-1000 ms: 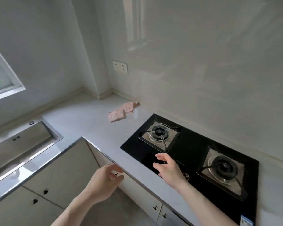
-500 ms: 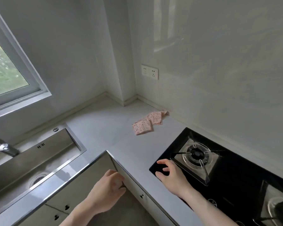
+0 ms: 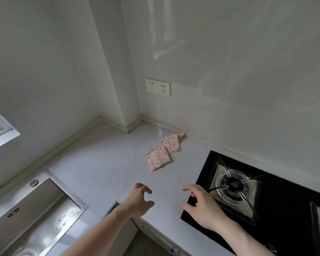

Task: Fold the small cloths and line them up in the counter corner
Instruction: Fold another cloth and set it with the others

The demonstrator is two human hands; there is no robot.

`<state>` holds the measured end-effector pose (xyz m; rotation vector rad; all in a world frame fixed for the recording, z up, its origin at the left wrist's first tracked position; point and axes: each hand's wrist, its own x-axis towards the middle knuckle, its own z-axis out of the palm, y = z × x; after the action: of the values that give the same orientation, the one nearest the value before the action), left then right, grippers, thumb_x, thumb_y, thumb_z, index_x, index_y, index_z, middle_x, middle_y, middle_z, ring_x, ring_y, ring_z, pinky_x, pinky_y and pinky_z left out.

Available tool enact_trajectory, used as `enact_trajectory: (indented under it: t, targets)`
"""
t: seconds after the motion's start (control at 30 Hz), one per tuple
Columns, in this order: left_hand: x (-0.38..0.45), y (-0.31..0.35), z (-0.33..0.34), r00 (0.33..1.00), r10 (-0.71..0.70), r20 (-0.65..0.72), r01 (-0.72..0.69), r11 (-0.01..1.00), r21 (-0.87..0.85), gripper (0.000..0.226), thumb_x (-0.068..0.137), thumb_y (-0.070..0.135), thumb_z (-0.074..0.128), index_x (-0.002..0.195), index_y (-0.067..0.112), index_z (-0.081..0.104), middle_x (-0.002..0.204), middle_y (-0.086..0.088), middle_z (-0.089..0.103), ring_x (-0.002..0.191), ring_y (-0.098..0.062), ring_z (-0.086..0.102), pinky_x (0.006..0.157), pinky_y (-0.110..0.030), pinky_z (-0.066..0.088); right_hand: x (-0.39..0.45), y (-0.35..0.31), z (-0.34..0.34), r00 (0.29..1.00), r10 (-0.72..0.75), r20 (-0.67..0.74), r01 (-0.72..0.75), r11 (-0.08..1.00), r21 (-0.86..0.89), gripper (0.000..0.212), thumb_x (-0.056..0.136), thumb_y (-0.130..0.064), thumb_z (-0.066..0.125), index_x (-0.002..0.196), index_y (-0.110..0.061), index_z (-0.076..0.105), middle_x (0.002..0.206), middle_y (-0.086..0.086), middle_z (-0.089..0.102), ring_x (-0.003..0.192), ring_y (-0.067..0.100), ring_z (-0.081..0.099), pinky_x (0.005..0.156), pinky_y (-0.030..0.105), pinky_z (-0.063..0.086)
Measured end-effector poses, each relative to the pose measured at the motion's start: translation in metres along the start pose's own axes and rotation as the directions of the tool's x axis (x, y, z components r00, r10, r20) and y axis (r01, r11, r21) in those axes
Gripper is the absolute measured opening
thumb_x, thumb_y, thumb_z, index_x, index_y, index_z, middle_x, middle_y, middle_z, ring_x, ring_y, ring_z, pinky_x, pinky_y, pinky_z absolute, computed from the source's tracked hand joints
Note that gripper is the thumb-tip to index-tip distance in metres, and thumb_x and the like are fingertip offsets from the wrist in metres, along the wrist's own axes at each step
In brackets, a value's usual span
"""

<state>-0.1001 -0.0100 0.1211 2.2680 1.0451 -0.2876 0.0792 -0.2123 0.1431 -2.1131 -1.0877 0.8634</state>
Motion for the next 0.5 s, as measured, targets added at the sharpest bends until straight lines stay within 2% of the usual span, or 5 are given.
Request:
enact_trajectory:
  t: [0.1,0.2,0.3,0.4,0.5]
  targets:
    - [0.053,-0.011,0.002,0.994,0.019,0.105,-0.025,0.998,0.057,0.052,0.092,0.039,0.066,0.14,0.024,0.052,0.155,0.002,0.026,0.121,-0.019,0.056,0.101,-0.028,0.047,0.01,-0.008,0.012,0.995,0.068,-0.074,-0.069,0.998,-0.008,0.043,0.094,-0.041,0.063,0.135,-0.04,0.05,0.136,-0.028,0.041,0.127,-0.002,0.047,0.107,0.026,0.044]
    - [0.103,-0.02,-0.001,0.984,0.036,0.172,-0.068,0.981,0.182,0.064,0.09,0.038,0.064,0.149,0.024,0.044,0.163,-0.003,0.013,0.141,-0.03,0.039,0.112,-0.037,0.041,0.024,-0.018,0.022,0.981,0.136,-0.139,-0.134,0.991,0.02,0.044,0.094,-0.04,0.064,0.136,-0.039,0.05,0.136,-0.028,0.042,0.126,-0.003,0.047,0.107,0.026,0.045]
    - [0.15,-0.028,-0.006,0.977,0.052,0.205,-0.107,0.958,0.266,0.068,0.09,0.036,0.061,0.153,0.024,0.039,0.166,-0.007,0.007,0.145,-0.036,0.03,0.115,-0.042,0.038,0.035,-0.019,0.026,0.956,0.229,-0.184,-0.226,0.973,0.037,0.043,0.094,-0.038,0.064,0.135,-0.039,0.051,0.136,-0.025,0.046,0.124,-0.001,0.05,0.101,0.023,0.047]
    - [0.181,-0.039,-0.008,0.971,0.031,0.237,-0.112,0.935,0.338,0.067,0.089,0.028,0.056,0.154,0.025,0.039,0.168,-0.004,0.003,0.147,-0.033,0.025,0.114,-0.044,0.041,0.03,-0.016,0.032,0.923,0.305,-0.233,-0.296,0.952,0.072,0.043,0.094,-0.035,0.067,0.134,-0.038,0.053,0.133,-0.025,0.048,0.122,-0.001,0.051,0.097,0.019,0.046]
    - [0.198,-0.046,-0.004,0.965,0.076,0.25,-0.165,0.919,0.359,0.071,0.087,0.021,0.055,0.156,0.021,0.036,0.169,0.004,0.007,0.15,-0.026,0.022,0.115,-0.043,0.039,0.019,-0.011,0.042,0.893,0.372,-0.255,-0.354,0.928,0.115,0.039,0.093,-0.035,0.069,0.128,-0.044,0.054,0.131,-0.029,0.048,0.121,-0.003,0.052,0.098,0.024,0.05]
